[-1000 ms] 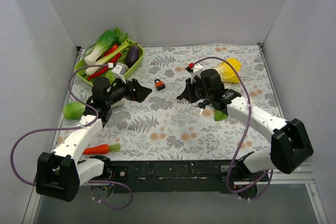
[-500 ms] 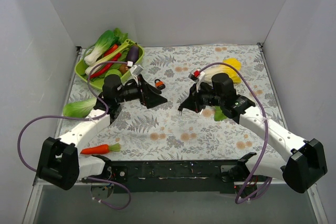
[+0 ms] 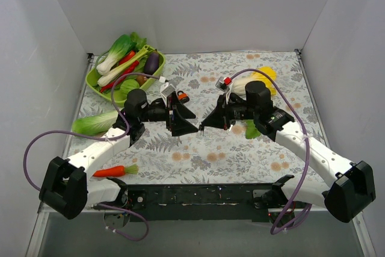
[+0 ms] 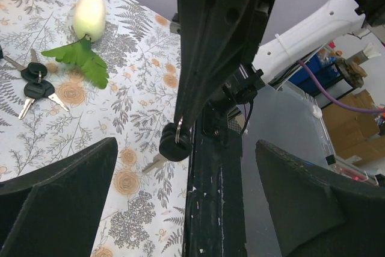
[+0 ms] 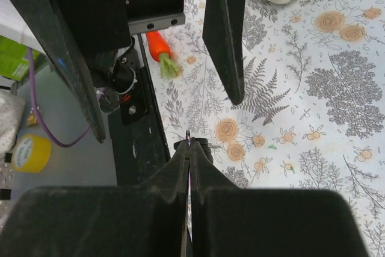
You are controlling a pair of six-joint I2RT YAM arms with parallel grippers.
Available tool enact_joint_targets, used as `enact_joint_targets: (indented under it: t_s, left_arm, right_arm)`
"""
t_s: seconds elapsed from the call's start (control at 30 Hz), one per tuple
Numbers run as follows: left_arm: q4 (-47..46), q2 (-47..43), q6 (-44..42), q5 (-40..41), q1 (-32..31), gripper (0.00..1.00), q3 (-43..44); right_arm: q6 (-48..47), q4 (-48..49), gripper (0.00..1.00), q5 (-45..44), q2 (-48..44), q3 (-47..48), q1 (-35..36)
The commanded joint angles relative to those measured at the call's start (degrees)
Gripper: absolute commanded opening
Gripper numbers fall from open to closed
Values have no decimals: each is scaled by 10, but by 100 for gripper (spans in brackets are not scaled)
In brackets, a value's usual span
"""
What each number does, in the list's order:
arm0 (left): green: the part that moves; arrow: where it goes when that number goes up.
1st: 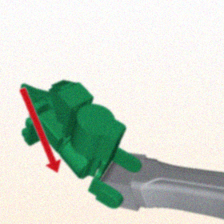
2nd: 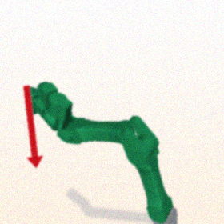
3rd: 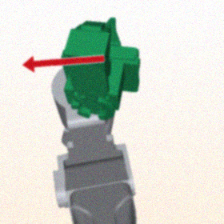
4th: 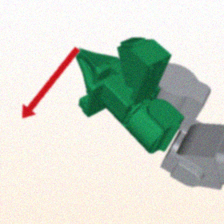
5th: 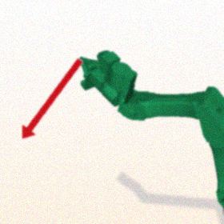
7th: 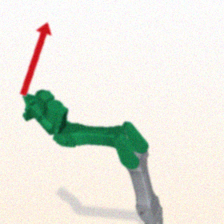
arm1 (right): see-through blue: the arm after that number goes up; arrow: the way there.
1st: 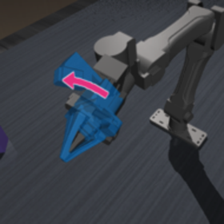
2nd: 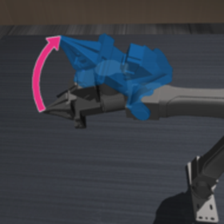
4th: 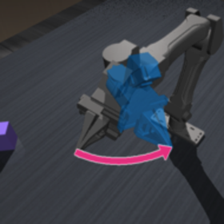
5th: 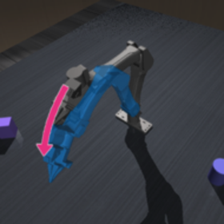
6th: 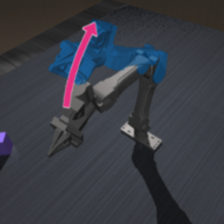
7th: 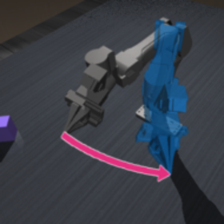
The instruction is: Unlock with the key
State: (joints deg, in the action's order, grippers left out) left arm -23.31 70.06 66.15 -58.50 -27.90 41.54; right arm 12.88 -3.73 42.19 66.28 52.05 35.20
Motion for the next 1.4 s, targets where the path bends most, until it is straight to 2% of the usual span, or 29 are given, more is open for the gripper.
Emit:
enact_joint_targets:
  t_s: [0.0, 0.1, 0.2, 0.4, 0.47, 0.57, 0.6, 0.7, 0.73, 0.87, 0.93, 1.2, 1.37]
  left_arm:
    - [-8, -34, -21, -12, -15, 98, -22]
    - [-4, -44, -29, -13, -19, 97, -31]
    - [-12, -41, -18, -22, -21, 89, -37]
    - [-27, -32, -7, -26, -22, 87, -38]
    - [-54, -30, 7, -23, -24, 84, -44]
    - [-74, -18, 33, -31, -24, 69, -44]
    - [-71, -16, 32, -33, -24, 58, -42]
    - [-47, -12, 21, -32, -24, 45, -35]
    - [-45, -14, 16, -32, -24, 38, -35]
    - [-14, -28, -5, -17, -24, 24, -35]
    - [-5, -33, -11, -8, -24, 23, -33]
    - [17, -46, -24, 11, -24, 0, -35]
    - [23, -49, -30, 13, -25, 0, -36]
  right_arm:
    - [46, 65, 1, 29, -18, 26, -4]
    - [63, 79, 1, 29, -21, 30, -4]
    - [83, 95, 1, 38, -21, 31, -4]
    - [107, 108, 1, 54, -17, 40, -3]
    - [108, 105, 1, 56, -17, 44, -3]
    - [107, 101, 1, 50, -16, 45, -4]
    - [105, 99, 1, 48, -15, 45, -4]
    - [100, 92, 1, 40, -14, 47, -4]
    - [99, 90, 1, 37, -13, 48, -3]
    - [87, 77, 1, 32, -9, 53, -4]
    - [85, 72, 1, 31, -9, 54, -4]
    - [69, 51, 1, 19, -8, 55, -4]
    - [49, 24, 1, 3, -5, 55, -3]
